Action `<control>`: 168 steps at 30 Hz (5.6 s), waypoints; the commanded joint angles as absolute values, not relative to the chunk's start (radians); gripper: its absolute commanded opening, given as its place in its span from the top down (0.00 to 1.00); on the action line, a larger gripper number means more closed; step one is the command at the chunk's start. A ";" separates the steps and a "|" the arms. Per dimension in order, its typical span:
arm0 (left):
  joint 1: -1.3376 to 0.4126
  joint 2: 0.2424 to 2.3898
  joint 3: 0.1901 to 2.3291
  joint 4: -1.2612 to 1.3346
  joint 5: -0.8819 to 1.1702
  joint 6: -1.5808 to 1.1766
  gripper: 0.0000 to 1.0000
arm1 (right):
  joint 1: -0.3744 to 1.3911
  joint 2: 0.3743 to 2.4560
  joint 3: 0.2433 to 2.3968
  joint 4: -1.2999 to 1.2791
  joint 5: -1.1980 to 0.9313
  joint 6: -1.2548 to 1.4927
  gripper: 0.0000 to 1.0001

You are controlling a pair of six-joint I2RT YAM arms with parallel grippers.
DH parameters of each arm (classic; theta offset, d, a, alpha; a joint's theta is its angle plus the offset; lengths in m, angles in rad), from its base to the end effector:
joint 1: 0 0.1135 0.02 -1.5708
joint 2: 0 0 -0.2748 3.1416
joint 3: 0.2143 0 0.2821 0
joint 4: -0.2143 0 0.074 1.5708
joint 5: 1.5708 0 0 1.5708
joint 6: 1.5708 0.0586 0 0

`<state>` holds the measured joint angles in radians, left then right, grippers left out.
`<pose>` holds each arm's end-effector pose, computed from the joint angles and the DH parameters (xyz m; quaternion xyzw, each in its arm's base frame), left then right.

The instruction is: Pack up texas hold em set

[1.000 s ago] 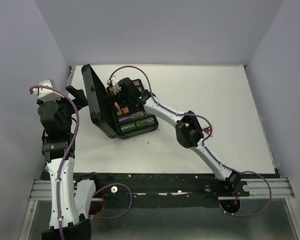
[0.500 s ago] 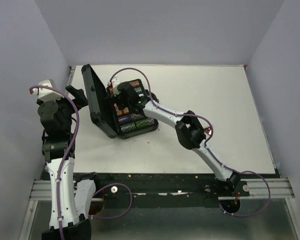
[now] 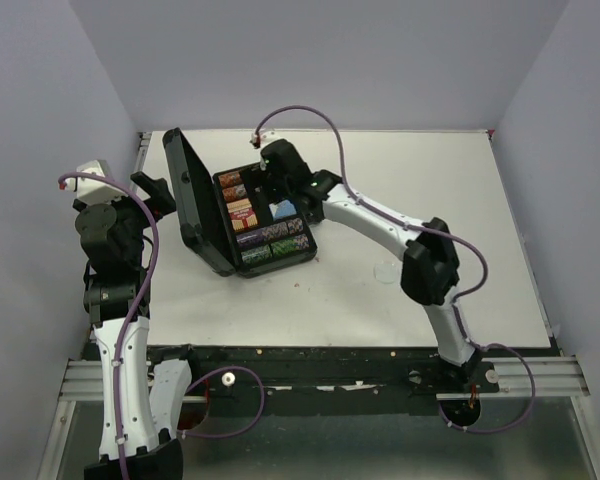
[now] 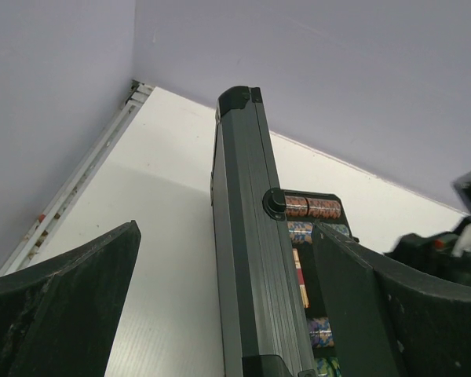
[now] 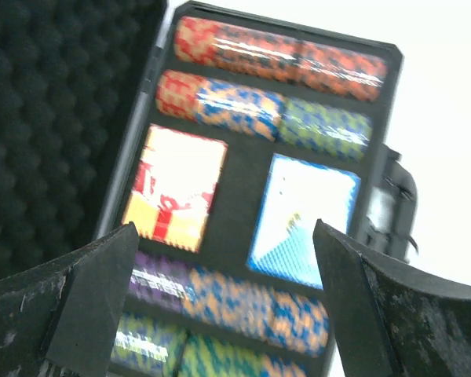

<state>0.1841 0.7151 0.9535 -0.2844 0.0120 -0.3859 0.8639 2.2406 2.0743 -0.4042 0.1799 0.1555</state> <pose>0.1954 0.0357 0.4110 -0.1993 0.6952 -0.0739 0.6867 0.3867 0.4366 0.2714 -0.2627 0.8347 0.1642 0.4554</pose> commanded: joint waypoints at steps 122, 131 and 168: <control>0.189 0.722 0.927 -0.239 0.094 -0.370 0.01 | 0.764 2.350 2.261 -0.713 0.222 0.253 0.00; 0.189 0.723 0.928 -0.245 0.084 -0.368 0.01 | 0.721 1.968 1.868 -0.658 0.324 0.317 0.00; 0.187 0.724 0.913 -0.225 0.086 -0.368 0.01 | 0.181 1.641 0.939 -0.541 0.141 0.387 0.00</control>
<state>0.1841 0.7250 0.9207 -0.2481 0.0708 -0.3809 0.1879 1.6073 0.9592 -0.5468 0.1314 0.3889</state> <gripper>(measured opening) 0.988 0.998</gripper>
